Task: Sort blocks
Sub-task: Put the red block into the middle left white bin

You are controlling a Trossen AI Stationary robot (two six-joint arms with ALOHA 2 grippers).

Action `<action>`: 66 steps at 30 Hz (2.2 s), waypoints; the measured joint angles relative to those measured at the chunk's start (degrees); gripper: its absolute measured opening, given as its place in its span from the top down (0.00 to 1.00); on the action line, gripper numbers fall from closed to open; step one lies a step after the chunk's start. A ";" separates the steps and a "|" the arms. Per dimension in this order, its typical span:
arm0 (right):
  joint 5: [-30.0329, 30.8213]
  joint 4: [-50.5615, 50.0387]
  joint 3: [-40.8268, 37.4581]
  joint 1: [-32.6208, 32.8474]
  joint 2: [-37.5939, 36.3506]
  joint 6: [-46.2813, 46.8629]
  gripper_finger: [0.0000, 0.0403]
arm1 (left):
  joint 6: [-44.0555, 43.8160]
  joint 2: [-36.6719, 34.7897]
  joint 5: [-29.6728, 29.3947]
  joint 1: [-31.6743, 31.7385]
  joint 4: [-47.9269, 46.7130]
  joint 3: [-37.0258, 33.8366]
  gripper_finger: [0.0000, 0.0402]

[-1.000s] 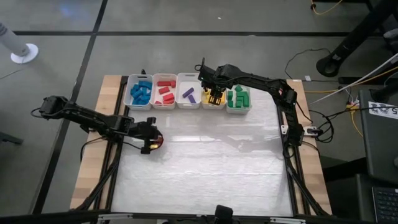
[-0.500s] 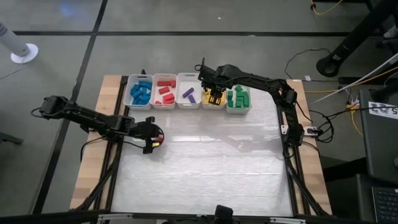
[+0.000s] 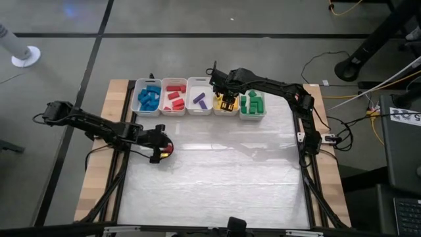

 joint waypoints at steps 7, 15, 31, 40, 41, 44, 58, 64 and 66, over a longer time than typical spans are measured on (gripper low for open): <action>0.00 0.00 0.00 0.01 0.00 0.00 0.58 | 0.12 0.00 0.00 0.00 0.00 0.00 0.48; -0.04 -2.47 0.21 0.10 -0.58 -0.02 0.58 | 0.36 0.00 0.68 0.00 -0.02 0.00 0.48; -23.75 1.37 0.04 0.15 -25.81 -1.66 0.58 | 0.36 0.00 0.70 0.13 -0.16 0.00 0.48; -27.95 16.04 -22.82 3.46 -45.27 1.85 0.58 | 0.14 0.00 0.70 1.95 -0.22 0.00 0.48; -27.91 18.58 -26.43 3.93 -47.62 2.73 0.58 | 0.14 0.00 0.70 2.03 -0.24 0.00 0.48; -27.78 26.63 -36.95 4.95 -54.53 5.80 0.58 | 0.26 0.02 2.20 1.99 -0.27 0.00 0.48; -27.56 63.29 -80.06 5.68 -74.45 19.61 0.58 | 0.77 5.33 3.13 1.99 1.90 0.00 0.48; -28.49 80.70 -92.53 5.68 -75.47 21.36 0.58 | 0.75 8.19 3.06 1.99 3.63 0.04 0.48; -28.93 87.84 -97.30 5.69 -75.47 22.34 0.58 | 0.73 8.57 3.04 1.99 3.82 0.07 0.48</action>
